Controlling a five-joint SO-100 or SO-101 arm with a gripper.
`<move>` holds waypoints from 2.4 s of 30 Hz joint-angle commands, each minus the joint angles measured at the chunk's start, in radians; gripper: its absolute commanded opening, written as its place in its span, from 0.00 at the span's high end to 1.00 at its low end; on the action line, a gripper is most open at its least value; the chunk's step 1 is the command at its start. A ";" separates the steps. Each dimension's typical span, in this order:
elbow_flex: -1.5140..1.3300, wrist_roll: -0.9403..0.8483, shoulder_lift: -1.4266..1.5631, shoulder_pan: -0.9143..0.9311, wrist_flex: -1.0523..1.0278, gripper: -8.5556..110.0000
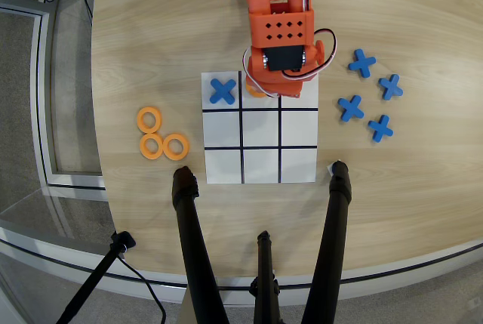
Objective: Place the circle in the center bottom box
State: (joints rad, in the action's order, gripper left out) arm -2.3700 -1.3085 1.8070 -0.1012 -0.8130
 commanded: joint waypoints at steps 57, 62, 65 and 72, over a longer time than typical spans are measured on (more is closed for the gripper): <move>-0.548 -0.244 1.397 0.034 -0.580 0.82; -0.727 -0.282 1.496 0.064 -0.483 0.82; -0.782 -0.295 1.539 0.067 -0.465 0.90; -0.831 -0.311 1.549 0.066 -0.469 0.93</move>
State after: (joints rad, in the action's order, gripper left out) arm -3.1447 -1.6122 3.3533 -0.0337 -1.2885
